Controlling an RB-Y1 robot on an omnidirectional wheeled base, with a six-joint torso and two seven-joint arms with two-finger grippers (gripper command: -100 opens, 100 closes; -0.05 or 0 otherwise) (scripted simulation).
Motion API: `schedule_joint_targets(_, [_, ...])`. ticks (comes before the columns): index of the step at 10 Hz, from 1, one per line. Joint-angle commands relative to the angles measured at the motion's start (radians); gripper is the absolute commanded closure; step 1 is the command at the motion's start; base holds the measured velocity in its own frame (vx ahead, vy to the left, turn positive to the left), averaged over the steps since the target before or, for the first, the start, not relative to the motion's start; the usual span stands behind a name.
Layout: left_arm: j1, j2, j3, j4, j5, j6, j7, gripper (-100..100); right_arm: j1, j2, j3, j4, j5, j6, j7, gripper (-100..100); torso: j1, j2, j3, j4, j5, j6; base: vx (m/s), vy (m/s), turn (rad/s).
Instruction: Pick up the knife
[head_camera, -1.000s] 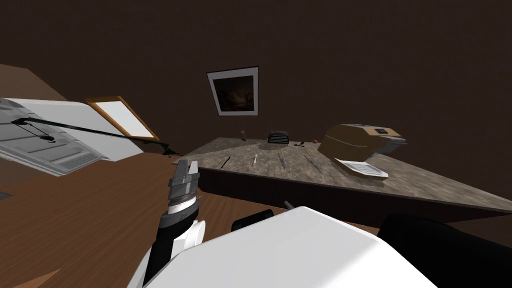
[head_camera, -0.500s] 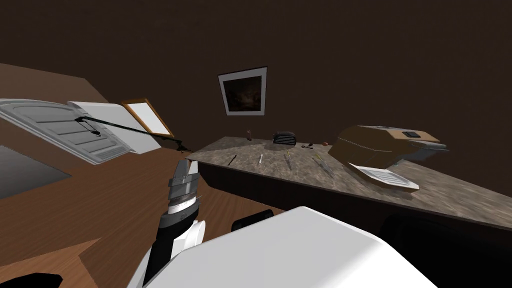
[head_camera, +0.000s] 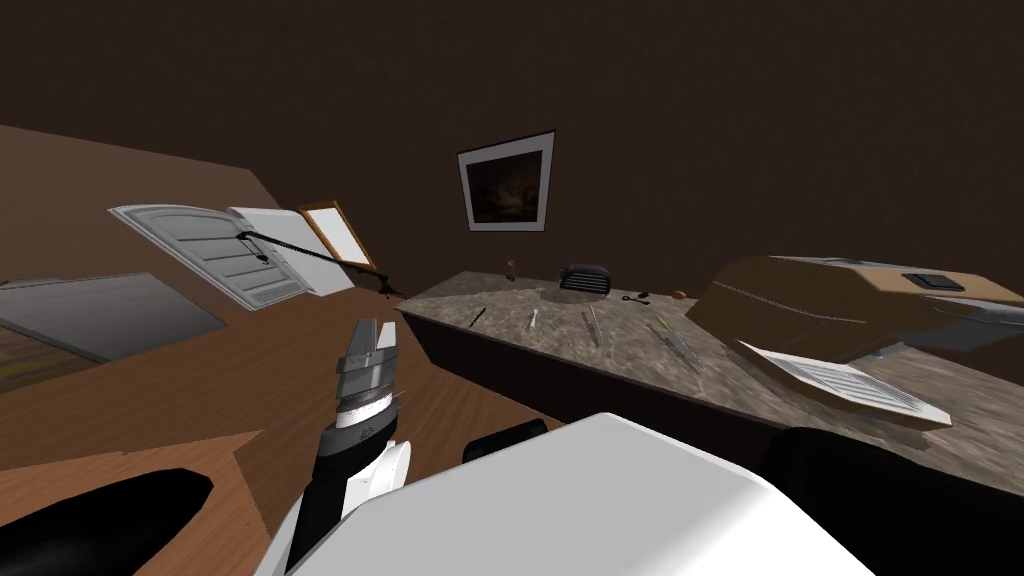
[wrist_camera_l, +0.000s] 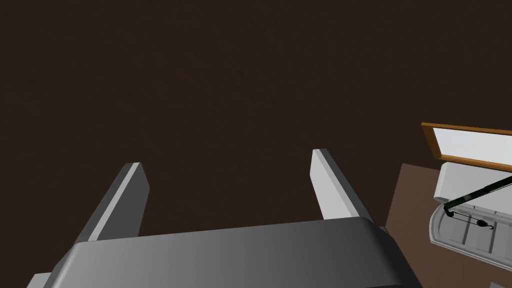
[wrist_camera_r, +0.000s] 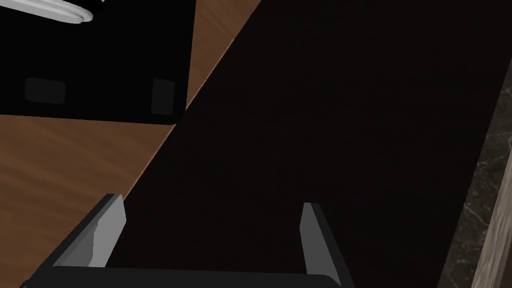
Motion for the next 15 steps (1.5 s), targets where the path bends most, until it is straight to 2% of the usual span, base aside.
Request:
schedule_joint_targets(1, [0.0,0.0,0.0,0.0,0.0,0.0,0.0,0,0.021,-0.05,0.011,0.004,-0.018,0.008,0.003,-100,0.0,0.0,0.0,0.0,0.0,0.0,0.008,0.035,0.19])
schedule_joint_targets(2, [0.0,0.0,0.0,0.0,0.0,0.0,0.0,0,0.037,-0.089,0.048,0.052,-0.049,0.013,-0.001,-100,0.0,0.0,0.0,0.0,0.0,0.001,0.014,0.048,0.376])
schedule_joint_targets(3, [0.0,0.0,0.0,0.0,0.0,0.0,0.0,0,0.037,-0.127,0.048,0.049,-0.049,0.013,-0.001,-100,0.0,-0.001,-0.001,0.0,0.0,0.0,0.022,0.031,0.164])
schedule_joint_targets(4, [0.0,0.0,0.0,0.0,0.0,0.0,0.0,0,0.052,-0.177,0.085,0.082,-0.081,0.018,-0.005,-100,0.0,-0.001,-0.001,0.0,0.0,0.001,0.034,0.044,0.319])
schedule_joint_targets(5, [0.0,0.0,0.0,0.0,0.0,0.0,0.0,0,0.052,-0.198,0.085,0.1,-0.081,0.018,-0.005,-100,0.0,-0.002,-0.001,0.0,0.0,0.0,0.026,0.029,0.166])
schedule_joint_targets(6, [0.0,0.0,0.0,0.0,0.0,0.0,0.0,0,0.063,-0.245,0.12,0.123,-0.112,0.022,-0.009,-100,0.0,-0.002,-0.001,0.0,0.0,0.001,0.025,0.044,0.354])
schedule_joint_targets(7, [0.0,0.0,0.0,0.0,0.0,0.0,0.0,0,0.063,-0.267,0.12,0.141,-0.112,0.022,-0.009,-100,0.0,-0.002,-0.001,0.0,0.0,0.0,0.02,0.028,0.151])
schedule_joint_targets(8, [0.0,0.0,0.0,0.0,0.0,0.0,0.0,0,0.063,-0.267,0.12,0.146,-0.112,0.022,-0.009,-100,0.0,-0.001,-0.001,0.0,0.0,0.001,0.007,0.008,-0.049])
schedule_joint_targets(9, [0.0,0.0,0.0,0.0,0.0,0.0,0.0,0,0.073,-0.316,0.153,0.183,-0.143,0.027,-0.014,-100,-0.001,0.0,0.0,0.0,0.0,0.002,0.016,0.033,0.282])
schedule_joint_targets(10, [0.0,0.0,0.0,0.0,0.0,0.0,0.0,0,0.073,-0.335,0.153,0.192,-0.143,0.027,-0.014,-100,0.0,-0.001,0.0,0.0,0.0,0.0,0.021,0.021,0.215])
schedule_joint_targets(11, [0.0,0.0,0.0,0.0,0.0,0.0,0.0,0,0.079,-0.367,0.184,0.232,-0.173,0.031,-0.018,-100,-0.001,-0.001,-0.001,0.0,0.0,0.001,0.036,0.024,0.348])
schedule_joint_targets(13, [0.0,0.0,0.0,0.0,0.0,0.0,0.0,0,0.079,-0.401,0.184,0.235,-0.173,0.031,-0.018,-100,-0.001,-0.002,-0.001,0.0,0.0,0.001,0.022,0.008,0.067])
schedule_joint_targets(14, [0.0,0.0,0.0,0.0,0.0,0.0,0.0,0,0.082,-0.441,0.214,0.277,-0.203,0.035,-0.023,-100,-0.001,-0.001,-0.001,0.0,0.0,0.002,0.024,0.02,0.308])
schedule_joint_targets(15, [0.0,0.0,0.0,0.0,0.0,0.0,0.0,0,0.082,-0.46,0.214,0.277,-0.203,0.035,-0.023,-100,-0.001,-0.002,-0.001,0.0,0.0,0.0,0.026,0.007,0.179])
